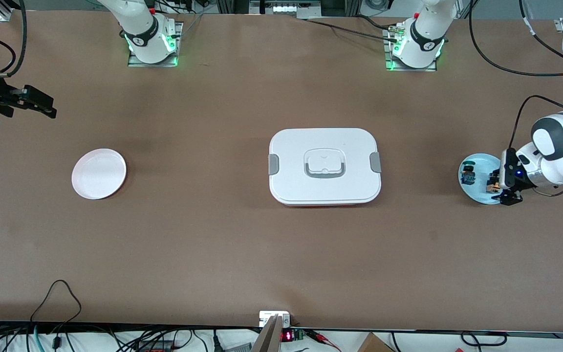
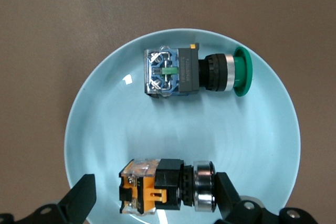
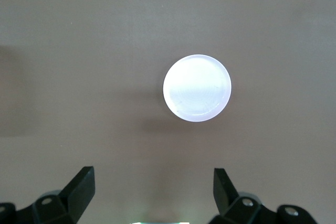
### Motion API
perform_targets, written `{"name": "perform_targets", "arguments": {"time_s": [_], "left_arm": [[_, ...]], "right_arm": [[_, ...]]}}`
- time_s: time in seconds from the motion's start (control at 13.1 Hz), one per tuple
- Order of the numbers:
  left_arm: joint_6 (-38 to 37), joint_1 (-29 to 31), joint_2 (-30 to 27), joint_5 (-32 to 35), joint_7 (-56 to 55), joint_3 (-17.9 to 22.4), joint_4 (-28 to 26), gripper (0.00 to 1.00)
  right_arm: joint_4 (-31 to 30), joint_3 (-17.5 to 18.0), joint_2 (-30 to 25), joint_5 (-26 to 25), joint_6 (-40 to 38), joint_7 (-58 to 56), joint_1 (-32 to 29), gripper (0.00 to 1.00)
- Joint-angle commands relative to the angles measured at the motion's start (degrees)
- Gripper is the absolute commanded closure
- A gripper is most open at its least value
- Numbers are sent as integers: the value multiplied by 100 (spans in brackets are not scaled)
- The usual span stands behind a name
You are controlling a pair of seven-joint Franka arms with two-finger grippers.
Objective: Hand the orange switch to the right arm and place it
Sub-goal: 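Close the left gripper on the orange switch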
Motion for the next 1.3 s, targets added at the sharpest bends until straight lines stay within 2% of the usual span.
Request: {"name": "perform_targets", "arguments": {"time_s": [0.0,0.31,0.53,0.69,1.07,1.15,1.22], "left_arm": [[5,96,29,-117,294,-86,110,0],[31,105,37,-126,356,-86,119,0],[58,105,64,-117,356,-86,119,4],[58,97,64,-117,365,-86,119,19],[102,114,152,-135,356,-86,119,20],[102,114,143,-135,356,-94,119,28],[93,114,143,-144,356,-94,119,45]], "right_arm": [[87,-11,8,105,-68,-28,6,0],[87,-20,8,105,-95,-37,-3,0],[87,-20,8,105,-104,-37,-12,0],[87,-20,8,105,-104,-37,-3,0],[87,-20,26,105,-95,-37,-12,0],[87,-20,34,105,-104,-37,-12,0],[87,-20,34,105,-104,-37,-12,0]]}}
